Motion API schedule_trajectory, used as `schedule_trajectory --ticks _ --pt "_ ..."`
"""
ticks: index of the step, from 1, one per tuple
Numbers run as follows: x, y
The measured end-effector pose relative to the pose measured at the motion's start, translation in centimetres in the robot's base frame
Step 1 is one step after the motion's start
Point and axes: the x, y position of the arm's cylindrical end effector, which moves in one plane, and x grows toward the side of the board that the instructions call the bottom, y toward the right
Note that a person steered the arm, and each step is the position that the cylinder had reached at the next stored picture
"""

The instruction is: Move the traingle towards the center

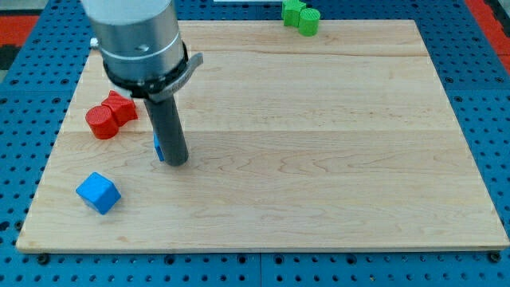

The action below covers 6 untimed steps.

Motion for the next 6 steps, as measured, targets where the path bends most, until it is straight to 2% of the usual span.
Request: schedule_trajectory --ticks 1,4,5,6 --pt "0.5 1.1" --pt "-1.5 -6.3" --pt "-4.2 -6.1" --pt "-6.8 0.5"
